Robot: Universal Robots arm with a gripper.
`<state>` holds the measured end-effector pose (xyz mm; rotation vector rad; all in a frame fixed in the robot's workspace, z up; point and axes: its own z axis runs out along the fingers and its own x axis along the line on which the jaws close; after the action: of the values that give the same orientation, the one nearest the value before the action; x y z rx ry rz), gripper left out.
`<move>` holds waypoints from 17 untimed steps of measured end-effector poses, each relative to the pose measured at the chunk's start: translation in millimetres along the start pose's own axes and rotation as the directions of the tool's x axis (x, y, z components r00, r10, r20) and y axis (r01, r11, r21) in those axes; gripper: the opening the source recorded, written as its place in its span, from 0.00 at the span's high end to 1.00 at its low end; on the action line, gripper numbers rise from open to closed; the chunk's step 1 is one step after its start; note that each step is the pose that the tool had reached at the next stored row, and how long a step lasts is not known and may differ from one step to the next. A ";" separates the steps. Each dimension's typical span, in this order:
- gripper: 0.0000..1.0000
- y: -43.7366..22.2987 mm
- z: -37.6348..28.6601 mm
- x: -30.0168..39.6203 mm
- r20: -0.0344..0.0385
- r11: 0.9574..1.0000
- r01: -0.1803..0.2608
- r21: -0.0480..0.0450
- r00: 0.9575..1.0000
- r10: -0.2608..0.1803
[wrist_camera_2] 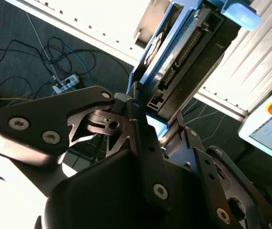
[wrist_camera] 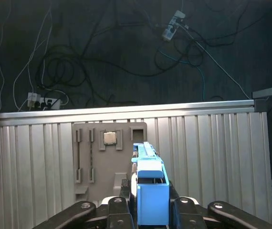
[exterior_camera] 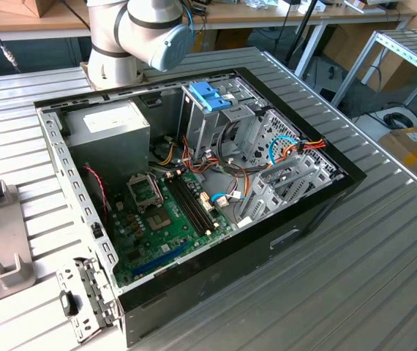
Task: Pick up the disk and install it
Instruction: 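Pick up the disk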
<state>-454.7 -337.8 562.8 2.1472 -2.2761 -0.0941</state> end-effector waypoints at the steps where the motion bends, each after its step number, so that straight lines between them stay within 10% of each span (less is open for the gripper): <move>1: 0.63 -1.2 0.1 0.0 0.000 1.000 0.000 0.000 1.000 0.000; 17: 0.63 -20.0 0.6 0.7 0.000 1.000 0.000 0.000 1.000 0.000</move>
<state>-434.8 -339.6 561.1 2.1472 -2.2762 -0.0941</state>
